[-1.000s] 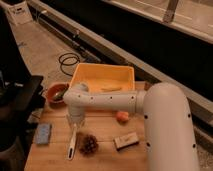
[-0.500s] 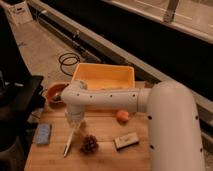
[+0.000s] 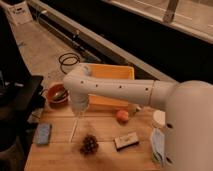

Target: Wipe tray with brush

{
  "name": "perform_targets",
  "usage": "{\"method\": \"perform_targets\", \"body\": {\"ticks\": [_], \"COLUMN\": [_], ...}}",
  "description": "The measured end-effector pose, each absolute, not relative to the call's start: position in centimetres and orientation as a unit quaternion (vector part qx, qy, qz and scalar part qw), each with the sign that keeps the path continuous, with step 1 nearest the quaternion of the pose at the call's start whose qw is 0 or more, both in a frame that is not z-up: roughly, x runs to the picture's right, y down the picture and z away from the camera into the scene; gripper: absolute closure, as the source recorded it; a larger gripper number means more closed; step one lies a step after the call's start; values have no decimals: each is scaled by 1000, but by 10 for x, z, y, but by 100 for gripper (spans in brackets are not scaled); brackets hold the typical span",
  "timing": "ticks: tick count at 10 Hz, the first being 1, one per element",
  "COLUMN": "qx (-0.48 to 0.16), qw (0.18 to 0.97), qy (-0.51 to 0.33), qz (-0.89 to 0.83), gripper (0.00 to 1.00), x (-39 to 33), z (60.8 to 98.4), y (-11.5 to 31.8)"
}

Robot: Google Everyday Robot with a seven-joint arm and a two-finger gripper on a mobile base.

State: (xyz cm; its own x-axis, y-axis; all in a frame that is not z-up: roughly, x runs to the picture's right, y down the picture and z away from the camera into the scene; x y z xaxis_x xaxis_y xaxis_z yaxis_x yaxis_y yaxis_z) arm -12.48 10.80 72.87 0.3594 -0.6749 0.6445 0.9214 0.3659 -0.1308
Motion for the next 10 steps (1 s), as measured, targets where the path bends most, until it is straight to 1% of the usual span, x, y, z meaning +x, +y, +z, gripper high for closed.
{"method": "perform_targets", "body": {"ticks": [2,3,6,7,9,10], "qx": [-231,-212,-178,-162,-135,-133], "qw": [810,831,867,881,901,902], "qy": [-238,-237,-238,-239,-245,-245], "qz": [-483,-456,-399,-374,-333,-330], "gripper": [100,100,100,100,100,100], "x": [-98,-77,-50,-39,-25,-24], "z": [725,728,748,756,762,762], "y": [71,44,-13,-38,-69,-71]}}
